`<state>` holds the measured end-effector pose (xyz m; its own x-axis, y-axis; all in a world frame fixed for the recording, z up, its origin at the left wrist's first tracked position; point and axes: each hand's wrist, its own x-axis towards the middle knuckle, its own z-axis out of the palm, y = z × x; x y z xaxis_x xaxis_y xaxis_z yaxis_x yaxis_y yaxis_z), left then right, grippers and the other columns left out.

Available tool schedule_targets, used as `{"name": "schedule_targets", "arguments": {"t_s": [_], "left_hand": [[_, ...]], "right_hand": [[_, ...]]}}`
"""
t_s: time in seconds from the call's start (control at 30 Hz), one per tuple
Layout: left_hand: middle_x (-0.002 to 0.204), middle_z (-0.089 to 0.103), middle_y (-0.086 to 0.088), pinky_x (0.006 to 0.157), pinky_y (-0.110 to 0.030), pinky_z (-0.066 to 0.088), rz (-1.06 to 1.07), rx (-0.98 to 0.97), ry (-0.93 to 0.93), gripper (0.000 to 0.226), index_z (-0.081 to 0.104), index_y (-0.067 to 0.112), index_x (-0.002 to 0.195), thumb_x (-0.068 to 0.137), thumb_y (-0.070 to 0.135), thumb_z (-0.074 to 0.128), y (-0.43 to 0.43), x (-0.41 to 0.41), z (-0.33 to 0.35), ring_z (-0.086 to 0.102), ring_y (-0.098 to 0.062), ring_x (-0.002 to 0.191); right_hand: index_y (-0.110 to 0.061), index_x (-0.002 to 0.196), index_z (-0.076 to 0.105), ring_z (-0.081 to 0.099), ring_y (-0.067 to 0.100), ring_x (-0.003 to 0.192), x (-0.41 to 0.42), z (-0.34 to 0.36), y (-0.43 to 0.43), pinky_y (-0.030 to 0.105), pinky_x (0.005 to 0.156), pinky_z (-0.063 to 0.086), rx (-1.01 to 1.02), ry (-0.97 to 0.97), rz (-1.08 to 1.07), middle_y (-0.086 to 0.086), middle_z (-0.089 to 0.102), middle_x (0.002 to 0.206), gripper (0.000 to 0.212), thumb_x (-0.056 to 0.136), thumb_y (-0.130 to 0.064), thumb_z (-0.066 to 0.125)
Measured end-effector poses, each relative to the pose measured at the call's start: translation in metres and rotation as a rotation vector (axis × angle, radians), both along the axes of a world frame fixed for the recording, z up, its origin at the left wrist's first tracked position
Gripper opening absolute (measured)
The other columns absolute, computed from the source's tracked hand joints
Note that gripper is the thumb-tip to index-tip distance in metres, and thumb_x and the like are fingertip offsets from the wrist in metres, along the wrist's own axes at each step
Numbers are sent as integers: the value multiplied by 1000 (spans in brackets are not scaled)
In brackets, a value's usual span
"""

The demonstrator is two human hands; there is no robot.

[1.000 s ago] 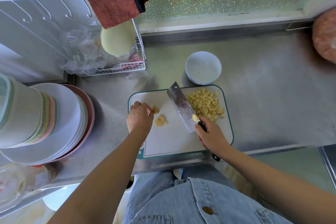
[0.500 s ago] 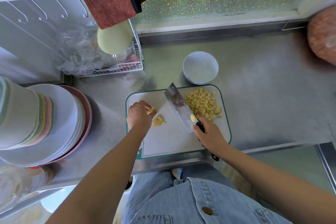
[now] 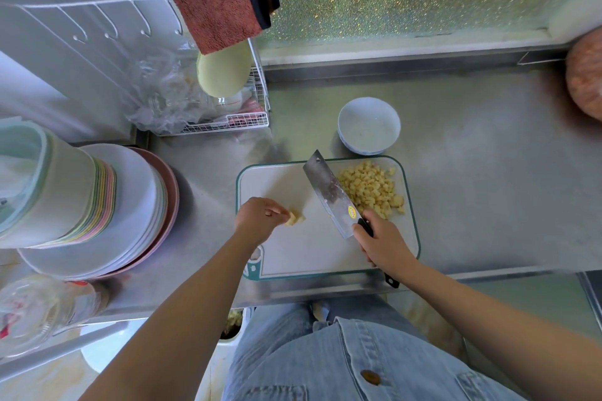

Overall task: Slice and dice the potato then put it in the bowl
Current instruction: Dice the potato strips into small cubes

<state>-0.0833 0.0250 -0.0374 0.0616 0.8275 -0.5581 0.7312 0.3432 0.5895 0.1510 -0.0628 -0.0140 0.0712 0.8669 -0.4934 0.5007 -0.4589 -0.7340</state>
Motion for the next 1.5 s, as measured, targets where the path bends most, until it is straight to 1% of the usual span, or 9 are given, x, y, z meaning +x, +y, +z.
{"name": "schedule_targets", "arguments": {"t_s": [0.23, 0.33, 0.43, 0.7, 0.97, 1.2, 1.33, 1.43, 1.5], "left_hand": [[87, 66, 7, 64, -24, 48, -65, 179, 225, 7, 61, 28, 85, 86, 31, 68, -13, 16, 1, 61, -14, 78], [102, 61, 2, 75, -32, 53, -129, 264, 269, 21, 63, 25, 100, 84, 37, 67, -18, 19, -1, 60, -18, 88], [111, 54, 1, 82, -34, 50, -202, 268, 329, 35, 60, 23, 111, 83, 41, 69, -23, 23, -1, 55, -20, 101], [110, 56, -3, 84, -32, 47, -97, 122, 330, 35, 63, 21, 106, 78, 33, 79, -11, 31, 2, 54, -23, 105], [98, 64, -3, 69, -28, 46, -1, 57, 274, 36, 58, 16, 102, 76, 27, 81, -11, 34, 3, 58, -24, 86], [67, 71, -5, 58, -24, 50, 327, -89, -81, 25, 63, 12, 76, 78, 32, 78, -26, 50, 7, 69, -19, 66], [59, 70, -6, 47, -23, 40, 309, -106, -12, 36, 64, 10, 66, 84, 41, 68, -39, 60, 7, 60, -14, 53], [66, 66, -3, 56, -28, 46, 260, -40, 119, 38, 64, 11, 77, 86, 47, 62, -45, 60, 6, 61, -20, 63], [75, 59, 0, 54, -27, 38, 258, 28, 183, 32, 58, 14, 87, 88, 45, 61, -47, 59, 8, 53, -18, 68]], "right_hand": [[-7, 84, 45, 40, 19, 50, 2, -6, -3, 38, 52, 38, 19, 2, -3, 10, 48, 60, 19, 93, -24, 48], [-11, 81, 43, 39, 19, 49, 2, -7, -4, 40, 52, 39, 31, 4, -7, 9, 48, 59, 19, 92, -25, 48], [-11, 81, 42, 41, 19, 48, 2, -6, -4, 45, 52, 41, 33, -20, 1, 12, 50, 60, 18, 92, -25, 48], [-13, 79, 42, 41, 20, 48, 3, -2, -6, 45, 53, 43, 33, -36, 15, 11, 51, 60, 19, 92, -26, 48], [-13, 80, 43, 43, 19, 48, 3, 0, -6, 46, 53, 44, 42, -37, 16, 14, 53, 62, 18, 93, -26, 48], [-7, 83, 45, 42, 20, 50, 6, 2, -6, 44, 54, 43, 46, -48, 33, 23, 54, 66, 22, 92, -26, 48], [-13, 74, 38, 40, 19, 51, 8, 3, -9, 38, 54, 35, 44, -91, 84, 15, 49, 60, 25, 91, -27, 49], [-17, 67, 29, 34, 19, 53, 7, 4, -13, 35, 54, 26, 41, -193, 171, 2, 38, 56, 31, 90, -23, 50], [-17, 65, 26, 34, 21, 56, 3, 4, -16, 35, 53, 23, 32, -310, 236, 0, 36, 57, 34, 88, -22, 51]]}}
